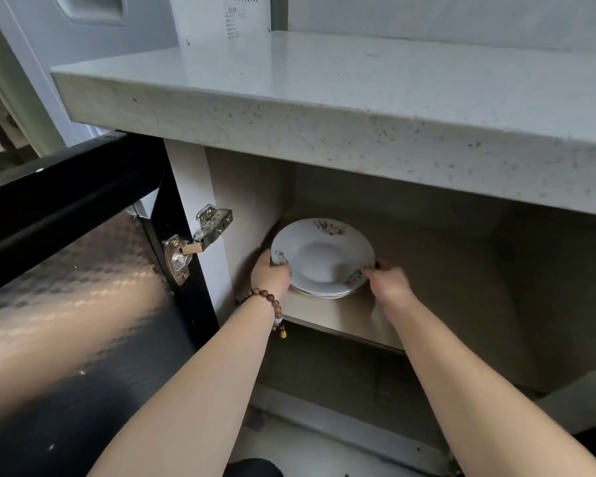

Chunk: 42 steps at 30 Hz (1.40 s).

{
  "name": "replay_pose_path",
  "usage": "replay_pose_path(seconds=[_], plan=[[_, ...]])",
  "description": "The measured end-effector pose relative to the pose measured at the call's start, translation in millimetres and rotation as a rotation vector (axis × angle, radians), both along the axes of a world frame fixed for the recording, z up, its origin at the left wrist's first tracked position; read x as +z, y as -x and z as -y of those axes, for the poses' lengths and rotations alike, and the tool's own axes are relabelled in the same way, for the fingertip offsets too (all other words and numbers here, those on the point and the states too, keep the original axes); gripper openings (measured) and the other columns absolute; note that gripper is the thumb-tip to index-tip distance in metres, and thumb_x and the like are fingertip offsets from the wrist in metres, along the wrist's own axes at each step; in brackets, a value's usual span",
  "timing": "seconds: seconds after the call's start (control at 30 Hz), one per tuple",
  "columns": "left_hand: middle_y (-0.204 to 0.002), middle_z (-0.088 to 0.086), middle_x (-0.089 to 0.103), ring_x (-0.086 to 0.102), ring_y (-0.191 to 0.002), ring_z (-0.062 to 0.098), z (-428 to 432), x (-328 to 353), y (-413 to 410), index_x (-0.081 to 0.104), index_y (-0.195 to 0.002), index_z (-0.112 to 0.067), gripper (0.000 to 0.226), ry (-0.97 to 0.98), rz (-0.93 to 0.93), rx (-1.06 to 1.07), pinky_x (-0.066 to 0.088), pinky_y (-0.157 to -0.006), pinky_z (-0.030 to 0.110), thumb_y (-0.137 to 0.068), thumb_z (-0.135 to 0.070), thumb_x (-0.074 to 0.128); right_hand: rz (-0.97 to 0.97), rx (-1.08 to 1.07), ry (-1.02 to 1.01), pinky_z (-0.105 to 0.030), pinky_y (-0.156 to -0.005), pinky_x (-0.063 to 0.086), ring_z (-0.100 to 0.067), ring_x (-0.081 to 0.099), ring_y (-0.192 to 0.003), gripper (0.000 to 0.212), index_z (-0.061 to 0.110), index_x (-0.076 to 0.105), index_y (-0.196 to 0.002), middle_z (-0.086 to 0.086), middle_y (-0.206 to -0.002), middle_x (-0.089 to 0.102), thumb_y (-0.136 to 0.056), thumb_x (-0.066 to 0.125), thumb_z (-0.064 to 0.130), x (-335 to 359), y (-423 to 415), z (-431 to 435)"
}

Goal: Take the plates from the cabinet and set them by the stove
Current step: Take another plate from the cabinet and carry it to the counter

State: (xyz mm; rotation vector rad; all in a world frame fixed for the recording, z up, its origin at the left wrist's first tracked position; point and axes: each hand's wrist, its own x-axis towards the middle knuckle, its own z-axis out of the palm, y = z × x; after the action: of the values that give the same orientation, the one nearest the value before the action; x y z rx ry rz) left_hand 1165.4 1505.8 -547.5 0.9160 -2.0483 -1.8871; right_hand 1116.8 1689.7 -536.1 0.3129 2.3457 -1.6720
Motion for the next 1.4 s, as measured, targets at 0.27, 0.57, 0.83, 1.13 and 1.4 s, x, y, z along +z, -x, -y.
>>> replay_pose_path(seconds=[0.27, 0.57, 0.83, 1.13, 1.4], plan=[[-0.120, 0.002, 0.065, 0.059, -0.111, 0.023, 5, -8, 5, 0.059, -0.126, -0.018, 0.036, -0.052, -0.013, -0.017, 0.048, -0.101, 0.044, -0.095, -0.004, 0.050, 0.011, -0.103, 0.206, -0.031, -0.087, 0.046, -0.021, 0.058, -0.100, 0.051, 0.011, 0.050, -0.138, -0.014, -0.126, 0.063, -0.089, 0.061, 0.004, -3, 6, 6], [-0.125, 0.006, 0.063, 0.059, -0.113, 0.022, -6, 2, -5, 0.057, -0.129, -0.015, 0.041, -0.096, -0.146, 0.025, 0.049, -0.100, 0.043, -0.093, 0.003, 0.047, -0.052, -0.258, 0.418, -0.044, -0.097, 0.051, -0.028, 0.064, -0.104, 0.045, 0.012, 0.057, -0.130, -0.009, -0.112, 0.067, -0.087, 0.061, 0.004, 11, 0, 11], [-0.108, -0.014, 0.064, 0.061, -0.102, 0.003, -15, 18, -48, 0.060, -0.096, -0.046, 0.053, -0.218, -0.272, 0.080, 0.049, -0.089, 0.026, -0.093, 0.004, 0.043, 0.037, -0.385, 0.539, -0.029, -0.063, 0.048, -0.021, 0.062, -0.089, 0.020, 0.018, 0.055, -0.106, -0.004, -0.099, 0.062, -0.088, 0.064, 0.012, 22, -34, 8], [-0.131, 0.003, 0.060, 0.061, -0.115, 0.020, -28, 64, -127, 0.054, -0.133, -0.026, 0.038, -0.283, -0.122, 0.198, 0.052, -0.096, 0.045, -0.099, -0.010, 0.049, 0.167, -0.370, 0.344, -0.040, -0.087, 0.051, -0.023, 0.062, -0.095, 0.014, 0.020, 0.064, -0.090, -0.003, -0.096, 0.066, -0.088, 0.064, 0.006, 58, -120, -8], [-0.111, 0.005, 0.069, 0.067, -0.099, 0.022, -48, 168, -201, 0.062, -0.122, -0.015, 0.030, -0.389, 0.120, 0.188, 0.056, -0.088, 0.044, -0.099, -0.005, 0.046, 0.335, -0.302, 0.215, -0.040, -0.075, 0.051, -0.031, 0.062, -0.090, 0.015, 0.016, 0.062, -0.086, -0.012, -0.094, 0.067, -0.090, 0.059, 0.003, 141, -195, -36]])
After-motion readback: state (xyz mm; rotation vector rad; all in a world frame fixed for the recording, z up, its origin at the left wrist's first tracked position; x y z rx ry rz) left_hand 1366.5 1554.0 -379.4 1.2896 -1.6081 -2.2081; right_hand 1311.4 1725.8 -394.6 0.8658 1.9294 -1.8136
